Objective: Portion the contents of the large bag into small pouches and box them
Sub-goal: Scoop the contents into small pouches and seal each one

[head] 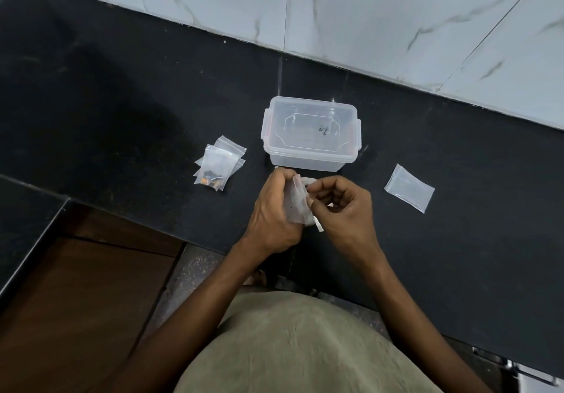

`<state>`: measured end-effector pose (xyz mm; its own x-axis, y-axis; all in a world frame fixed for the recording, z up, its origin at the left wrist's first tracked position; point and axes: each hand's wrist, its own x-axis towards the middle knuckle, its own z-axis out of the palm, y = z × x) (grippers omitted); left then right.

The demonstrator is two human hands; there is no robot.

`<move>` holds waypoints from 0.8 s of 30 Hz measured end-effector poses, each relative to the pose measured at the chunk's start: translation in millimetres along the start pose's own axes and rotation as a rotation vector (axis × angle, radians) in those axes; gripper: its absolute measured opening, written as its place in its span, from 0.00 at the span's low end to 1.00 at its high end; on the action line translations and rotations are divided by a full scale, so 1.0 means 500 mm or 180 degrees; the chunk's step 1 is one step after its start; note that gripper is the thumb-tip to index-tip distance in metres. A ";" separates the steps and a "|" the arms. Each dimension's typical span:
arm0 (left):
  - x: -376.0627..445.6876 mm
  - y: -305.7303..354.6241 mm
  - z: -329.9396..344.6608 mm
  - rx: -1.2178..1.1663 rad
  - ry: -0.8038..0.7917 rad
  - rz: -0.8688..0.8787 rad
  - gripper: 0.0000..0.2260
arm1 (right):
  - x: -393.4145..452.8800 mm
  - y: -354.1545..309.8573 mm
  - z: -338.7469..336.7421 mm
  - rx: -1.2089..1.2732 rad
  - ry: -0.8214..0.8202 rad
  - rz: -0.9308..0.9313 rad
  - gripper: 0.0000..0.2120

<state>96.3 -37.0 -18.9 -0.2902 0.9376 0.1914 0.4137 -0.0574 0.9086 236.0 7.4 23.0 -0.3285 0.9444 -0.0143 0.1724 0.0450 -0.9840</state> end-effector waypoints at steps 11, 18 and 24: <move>-0.011 0.013 0.001 0.0671 -0.0206 0.0212 0.17 | -0.012 -0.004 0.016 -0.0453 0.0002 -0.0225 0.09; -0.016 -0.003 -0.005 0.0899 -0.0110 0.0436 0.15 | -0.004 0.017 0.016 -0.1249 -0.0452 -0.0249 0.16; -0.022 -0.010 -0.020 0.0982 0.0226 -0.0221 0.14 | -0.002 0.027 0.007 -0.0660 -0.0283 0.0154 0.11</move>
<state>89.0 -50.3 -21.8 -0.3819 0.9087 0.1682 0.6297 0.1227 0.7671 235.4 5.8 9.1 -0.3943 0.9150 -0.0853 0.3741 0.0750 -0.9243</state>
